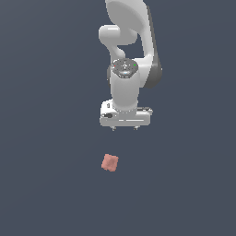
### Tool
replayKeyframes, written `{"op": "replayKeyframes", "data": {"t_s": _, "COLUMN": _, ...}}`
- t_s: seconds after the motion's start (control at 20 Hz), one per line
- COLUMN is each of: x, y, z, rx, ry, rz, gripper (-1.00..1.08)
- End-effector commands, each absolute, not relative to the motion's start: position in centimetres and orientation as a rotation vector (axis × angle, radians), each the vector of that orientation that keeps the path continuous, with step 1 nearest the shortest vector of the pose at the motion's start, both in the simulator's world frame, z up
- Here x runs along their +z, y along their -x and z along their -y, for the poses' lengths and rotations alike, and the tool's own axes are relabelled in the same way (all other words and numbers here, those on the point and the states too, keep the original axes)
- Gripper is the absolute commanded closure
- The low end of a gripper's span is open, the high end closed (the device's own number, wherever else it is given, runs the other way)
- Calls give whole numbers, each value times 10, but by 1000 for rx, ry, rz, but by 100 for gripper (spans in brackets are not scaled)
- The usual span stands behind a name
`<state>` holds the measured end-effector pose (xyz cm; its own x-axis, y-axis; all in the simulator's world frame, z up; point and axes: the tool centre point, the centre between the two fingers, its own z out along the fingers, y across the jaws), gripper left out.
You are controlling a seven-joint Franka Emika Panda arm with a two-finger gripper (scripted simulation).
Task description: Pick up the object and move it to a goal position.
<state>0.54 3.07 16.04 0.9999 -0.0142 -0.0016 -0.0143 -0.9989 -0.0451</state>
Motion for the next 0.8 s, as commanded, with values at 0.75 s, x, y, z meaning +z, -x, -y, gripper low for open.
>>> {"op": "replayKeyframes", "data": {"t_s": 0.75, "x": 165, "y": -8, "z": -32, "rx": -22, "ry": 3122, "rz": 10, "gripper": -92}}
